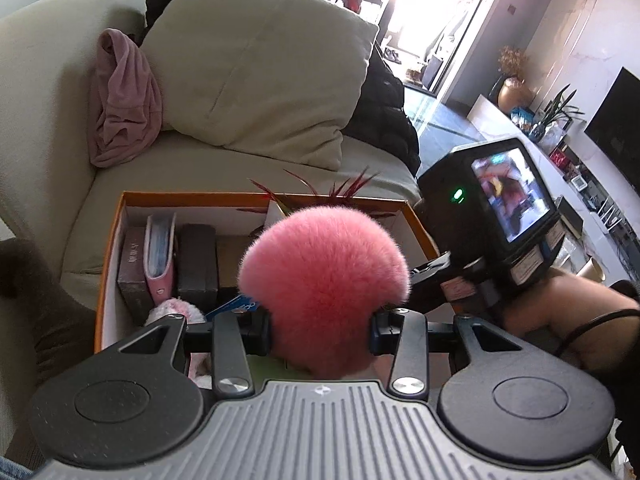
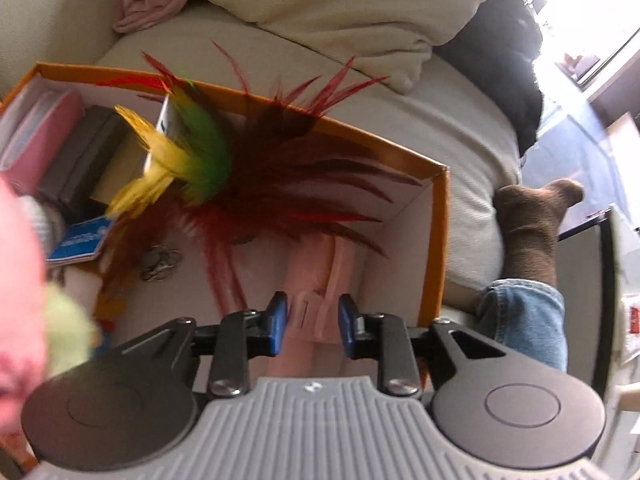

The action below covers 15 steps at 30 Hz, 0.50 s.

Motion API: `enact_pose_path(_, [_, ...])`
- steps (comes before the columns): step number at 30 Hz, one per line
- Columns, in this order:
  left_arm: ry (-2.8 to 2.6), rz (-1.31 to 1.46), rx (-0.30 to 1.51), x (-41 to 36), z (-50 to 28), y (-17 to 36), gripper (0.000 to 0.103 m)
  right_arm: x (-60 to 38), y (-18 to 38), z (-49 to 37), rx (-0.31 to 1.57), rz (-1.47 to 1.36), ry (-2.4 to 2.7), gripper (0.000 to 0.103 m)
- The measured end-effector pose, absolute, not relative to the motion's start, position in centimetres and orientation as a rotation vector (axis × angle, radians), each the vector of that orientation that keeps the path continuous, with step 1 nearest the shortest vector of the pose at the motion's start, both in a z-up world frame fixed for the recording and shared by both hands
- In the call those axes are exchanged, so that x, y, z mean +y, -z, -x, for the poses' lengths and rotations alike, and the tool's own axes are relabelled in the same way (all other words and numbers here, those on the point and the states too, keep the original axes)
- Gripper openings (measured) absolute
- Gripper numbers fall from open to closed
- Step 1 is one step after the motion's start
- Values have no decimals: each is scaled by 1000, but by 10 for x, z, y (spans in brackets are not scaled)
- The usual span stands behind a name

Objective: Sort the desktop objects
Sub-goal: 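Lower the pink pompom into the orange box and open the left tool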

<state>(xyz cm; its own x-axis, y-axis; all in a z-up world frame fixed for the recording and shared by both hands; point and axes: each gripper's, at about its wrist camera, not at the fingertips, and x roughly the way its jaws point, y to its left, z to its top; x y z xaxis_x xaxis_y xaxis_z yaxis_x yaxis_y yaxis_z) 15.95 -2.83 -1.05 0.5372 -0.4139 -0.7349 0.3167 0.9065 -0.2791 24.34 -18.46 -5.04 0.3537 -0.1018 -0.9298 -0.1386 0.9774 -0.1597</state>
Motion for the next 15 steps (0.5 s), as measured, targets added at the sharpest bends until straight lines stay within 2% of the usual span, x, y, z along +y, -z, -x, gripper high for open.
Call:
enact_pose_path(2, [439,107,917,-33,-163,13,48,-194,42,-245,1204,185,-27,29])
enact_pose_path(4, [442,98,932,-39,-166,17,48,-206,33,-243,1189,138,-35,36])
enact_pose_path(8, [447,73,965,-54,-175,30,48,-230,11,-232,1140,-3,-87,37])
enact_pose_path(15, [423,28,1046,-74,-192,61,49,-243,-5,-203,1019,-33,-129,41])
